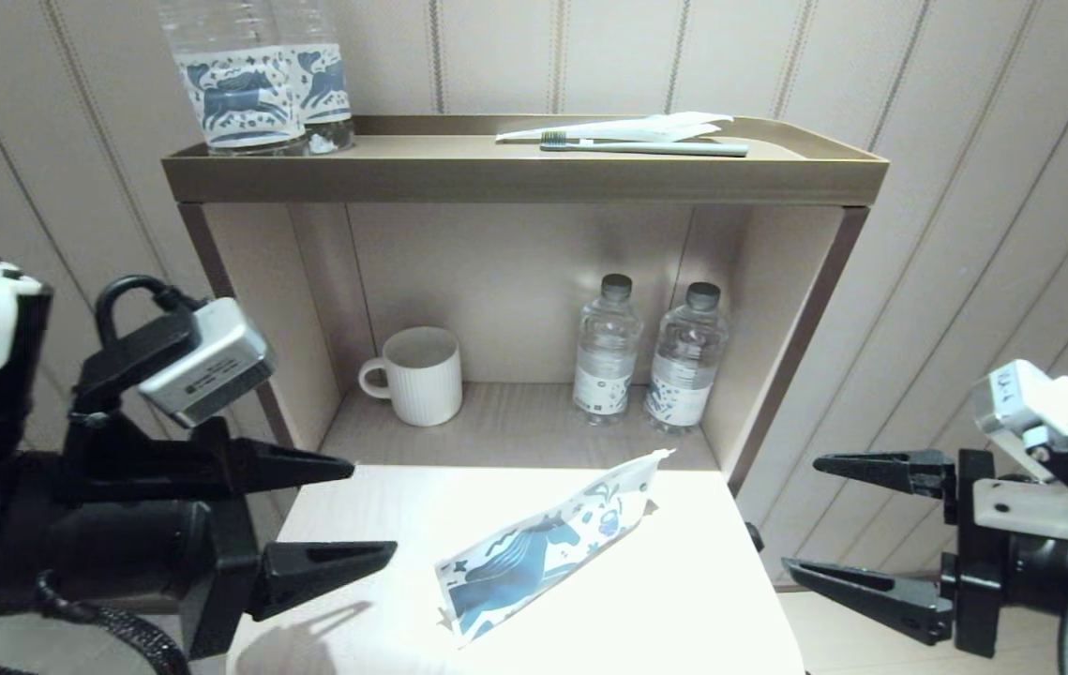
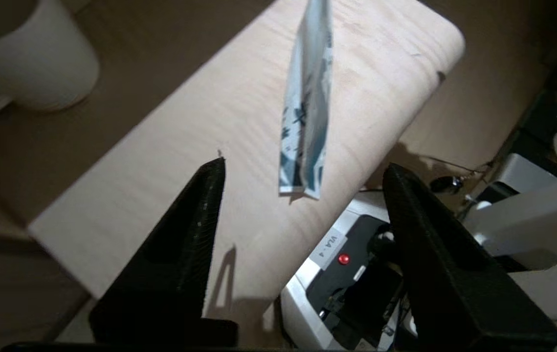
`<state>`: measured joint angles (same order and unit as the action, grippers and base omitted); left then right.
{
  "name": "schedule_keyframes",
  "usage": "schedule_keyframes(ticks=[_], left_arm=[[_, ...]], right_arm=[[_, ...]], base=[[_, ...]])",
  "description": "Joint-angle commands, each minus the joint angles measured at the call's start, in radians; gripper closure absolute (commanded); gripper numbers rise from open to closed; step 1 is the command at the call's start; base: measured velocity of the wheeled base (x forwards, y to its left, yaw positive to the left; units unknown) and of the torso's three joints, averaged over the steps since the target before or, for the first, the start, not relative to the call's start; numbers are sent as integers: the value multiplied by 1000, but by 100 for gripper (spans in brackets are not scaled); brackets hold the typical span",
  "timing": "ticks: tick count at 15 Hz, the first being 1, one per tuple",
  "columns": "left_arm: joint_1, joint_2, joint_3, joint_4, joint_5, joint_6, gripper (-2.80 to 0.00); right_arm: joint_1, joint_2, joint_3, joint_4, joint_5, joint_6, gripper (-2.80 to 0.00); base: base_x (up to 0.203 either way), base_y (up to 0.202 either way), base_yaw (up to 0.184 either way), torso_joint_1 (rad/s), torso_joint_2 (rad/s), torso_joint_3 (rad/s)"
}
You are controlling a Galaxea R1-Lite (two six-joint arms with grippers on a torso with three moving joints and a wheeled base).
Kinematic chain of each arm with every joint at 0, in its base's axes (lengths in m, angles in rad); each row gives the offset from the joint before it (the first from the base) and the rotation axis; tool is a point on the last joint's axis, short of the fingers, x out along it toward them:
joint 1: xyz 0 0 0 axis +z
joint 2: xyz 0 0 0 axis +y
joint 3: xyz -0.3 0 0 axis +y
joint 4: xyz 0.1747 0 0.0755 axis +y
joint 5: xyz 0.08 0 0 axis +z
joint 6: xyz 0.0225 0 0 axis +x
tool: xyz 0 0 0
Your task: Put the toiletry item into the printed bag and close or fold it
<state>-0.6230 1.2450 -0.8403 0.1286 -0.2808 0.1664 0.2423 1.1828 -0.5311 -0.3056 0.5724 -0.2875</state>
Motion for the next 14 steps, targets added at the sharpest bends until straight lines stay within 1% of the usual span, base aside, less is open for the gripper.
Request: schedule_keyframes(ticks=[1, 2, 4, 5, 6, 7, 8, 9, 10, 12, 13, 14], left_arm=[[0, -124, 36, 15, 94, -39, 0], [0, -174, 47, 47, 130, -76, 0], [0, -298, 57, 150, 197, -140, 0], [1, -376, 59, 212, 240, -194, 0], [1, -451, 57, 278, 300, -261, 0], [3, -516, 53, 348, 373, -325, 0], [8, -586, 48, 434, 452, -401, 0], [29, -636, 35, 520, 501, -462, 0], [88, -658, 16, 582, 519, -489, 0], [250, -697, -5, 678, 528, -507, 0], [318, -741, -10, 712, 520, -510, 0], [345, -789, -14, 745, 503, -510, 0]], right_arm=[[-5, -6, -5, 5, -3, 3, -280], [-22, -20, -5, 25, -15, 9, -280], [-53, -87, -1, 103, -71, 22, -280], [-65, -142, -4, 175, -114, 41, -280], [-79, -202, -13, 243, -152, 73, -280], [-92, -261, -32, 316, -180, 108, -280], [-113, -326, -70, 451, -209, 141, -280], [-141, -367, -122, 590, -236, 162, -280], [-187, -405, -170, 694, -266, 184, 0], [-288, -451, -217, 783, -303, 218, 0], [-315, -460, -253, 868, -306, 224, 0], [-324, -466, -287, 927, -307, 227, 0]], base=[[0, 0, 0, 0, 0, 0], [0, 0, 0, 0, 0, 0], [0, 0, 0, 0, 0, 0], [0, 0, 0, 0, 0, 0], [0, 0, 0, 0, 0, 0], [0, 0, 0, 0, 0, 0], [0, 0, 0, 0, 0, 0], [0, 0, 0, 0, 0, 0], [0, 0, 0, 0, 0, 0], [0, 0, 0, 0, 0, 0], [0, 0, 0, 0, 0, 0], [0, 0, 0, 0, 0, 0]])
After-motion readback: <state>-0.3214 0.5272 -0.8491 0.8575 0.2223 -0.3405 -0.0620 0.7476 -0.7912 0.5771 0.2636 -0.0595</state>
